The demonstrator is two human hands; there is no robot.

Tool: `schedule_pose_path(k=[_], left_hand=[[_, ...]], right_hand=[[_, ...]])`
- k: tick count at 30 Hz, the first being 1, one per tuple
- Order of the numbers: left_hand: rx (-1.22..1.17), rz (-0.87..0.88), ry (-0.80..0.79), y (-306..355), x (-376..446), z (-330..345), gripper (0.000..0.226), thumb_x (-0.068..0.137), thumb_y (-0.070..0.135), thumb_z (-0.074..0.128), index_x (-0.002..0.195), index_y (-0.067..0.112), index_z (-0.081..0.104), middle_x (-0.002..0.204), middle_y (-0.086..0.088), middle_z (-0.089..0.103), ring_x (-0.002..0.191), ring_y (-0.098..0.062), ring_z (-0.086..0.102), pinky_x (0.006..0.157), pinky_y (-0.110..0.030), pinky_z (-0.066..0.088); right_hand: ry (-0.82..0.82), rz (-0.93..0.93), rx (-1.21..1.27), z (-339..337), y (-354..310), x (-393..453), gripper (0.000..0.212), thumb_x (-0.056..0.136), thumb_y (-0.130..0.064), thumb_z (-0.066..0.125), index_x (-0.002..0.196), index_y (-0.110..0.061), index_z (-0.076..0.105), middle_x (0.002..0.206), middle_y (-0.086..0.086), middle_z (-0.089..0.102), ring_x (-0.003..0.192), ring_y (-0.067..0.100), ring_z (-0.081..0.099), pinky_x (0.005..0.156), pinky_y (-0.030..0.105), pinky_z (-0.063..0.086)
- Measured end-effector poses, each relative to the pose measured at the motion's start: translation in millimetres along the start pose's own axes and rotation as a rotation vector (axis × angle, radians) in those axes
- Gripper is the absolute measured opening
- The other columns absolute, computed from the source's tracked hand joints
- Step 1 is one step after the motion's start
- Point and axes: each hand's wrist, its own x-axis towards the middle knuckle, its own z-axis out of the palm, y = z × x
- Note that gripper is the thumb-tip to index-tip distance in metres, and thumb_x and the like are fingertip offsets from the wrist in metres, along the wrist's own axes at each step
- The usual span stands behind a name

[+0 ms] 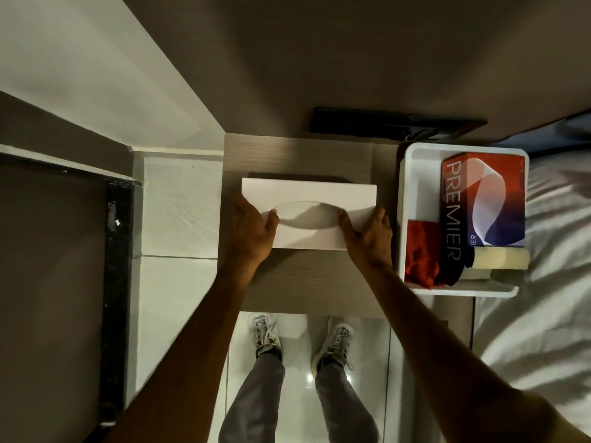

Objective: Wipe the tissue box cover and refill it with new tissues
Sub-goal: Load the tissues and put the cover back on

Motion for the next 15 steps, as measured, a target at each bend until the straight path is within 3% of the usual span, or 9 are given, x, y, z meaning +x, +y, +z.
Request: schedule_pose_path(k=[3, 7, 11, 15], left_hand=[[-0.02, -0.04, -0.033, 2, 2, -2, 0.072, 0.096, 0.033, 0.066, 0.148, -0.002, 0.031, 0.146, -0.023, 0.048, 0.135, -0.037, 0.052, 0.109, -0.039, 0.047], [-0.036, -0.077, -0.066, 0, 7, -5, 0.074, 0.093, 0.032, 0.069, 0.149, 0.001, 0.031, 0.15, -0.021, 0.046, 0.139, -0.037, 0.048, 0.112, -0.041, 0.044], [-0.032, -0.069, -0.082, -7, 13, -6, 0.086, 0.091, 0.045, 0.069, 0.154, 0.003, 0.027, 0.155, -0.021, 0.04, 0.143, -0.04, 0.044, 0.116, -0.048, 0.044], [-0.02, -0.079, -0.065, -11, 14, -6, 0.088, 0.087, 0.051, 0.071, 0.15, 0.004, 0.031, 0.151, -0.023, 0.034, 0.137, -0.043, 0.046, 0.11, -0.049, 0.048]], right_hand=[[-0.012, 0.024, -0.009, -1, -1, 0, 0.073, 0.091, -0.043, 0.072, 0.144, -0.006, 0.038, 0.145, 0.017, 0.047, 0.133, 0.035, 0.046, 0.105, 0.044, 0.046], [-0.027, 0.027, -0.024, -2, 1, -3, 0.074, 0.091, -0.042, 0.073, 0.145, -0.004, 0.038, 0.146, 0.017, 0.047, 0.135, 0.035, 0.045, 0.107, 0.042, 0.044], [-0.016, 0.023, -0.051, 0, 0, -1, 0.075, 0.089, -0.046, 0.074, 0.143, -0.005, 0.041, 0.144, 0.019, 0.045, 0.133, 0.037, 0.045, 0.108, 0.046, 0.043], [-0.008, 0.016, -0.054, 2, 1, -3, 0.078, 0.089, -0.049, 0.073, 0.145, -0.006, 0.04, 0.146, 0.017, 0.045, 0.134, 0.035, 0.045, 0.107, 0.043, 0.043]])
